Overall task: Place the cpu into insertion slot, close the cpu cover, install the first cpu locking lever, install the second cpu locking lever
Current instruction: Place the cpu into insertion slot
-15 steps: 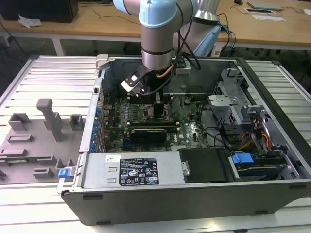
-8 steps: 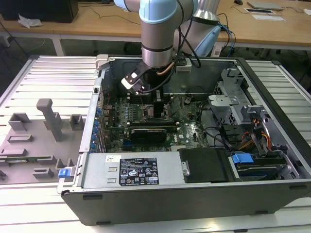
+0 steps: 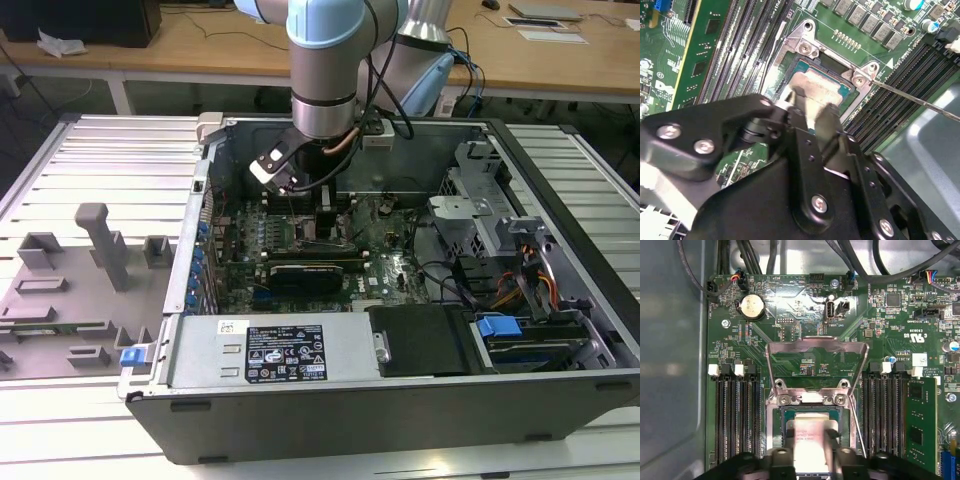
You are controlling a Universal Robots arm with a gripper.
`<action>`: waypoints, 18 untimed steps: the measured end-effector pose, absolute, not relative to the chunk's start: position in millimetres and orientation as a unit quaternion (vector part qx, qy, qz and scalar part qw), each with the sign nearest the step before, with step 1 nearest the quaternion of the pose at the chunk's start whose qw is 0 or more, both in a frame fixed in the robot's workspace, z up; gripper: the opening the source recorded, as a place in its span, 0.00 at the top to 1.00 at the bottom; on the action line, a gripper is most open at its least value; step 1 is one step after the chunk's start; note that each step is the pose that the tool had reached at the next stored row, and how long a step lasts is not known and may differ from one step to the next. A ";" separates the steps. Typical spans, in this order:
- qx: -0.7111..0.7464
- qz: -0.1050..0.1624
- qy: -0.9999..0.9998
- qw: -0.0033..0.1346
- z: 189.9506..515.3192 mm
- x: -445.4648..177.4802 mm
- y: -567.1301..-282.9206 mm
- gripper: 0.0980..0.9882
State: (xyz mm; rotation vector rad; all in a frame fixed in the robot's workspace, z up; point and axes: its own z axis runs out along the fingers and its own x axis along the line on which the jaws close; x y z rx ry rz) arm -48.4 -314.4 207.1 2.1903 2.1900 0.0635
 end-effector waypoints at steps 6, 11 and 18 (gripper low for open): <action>0.707 0.021 0.707 0.022 207.5 -48.4 -314.4 0.99; 0.707 0.020 0.707 0.022 205.5 -48.4 -314.5 0.99; 0.707 0.020 0.707 0.022 204.9 -48.4 -314.5 0.99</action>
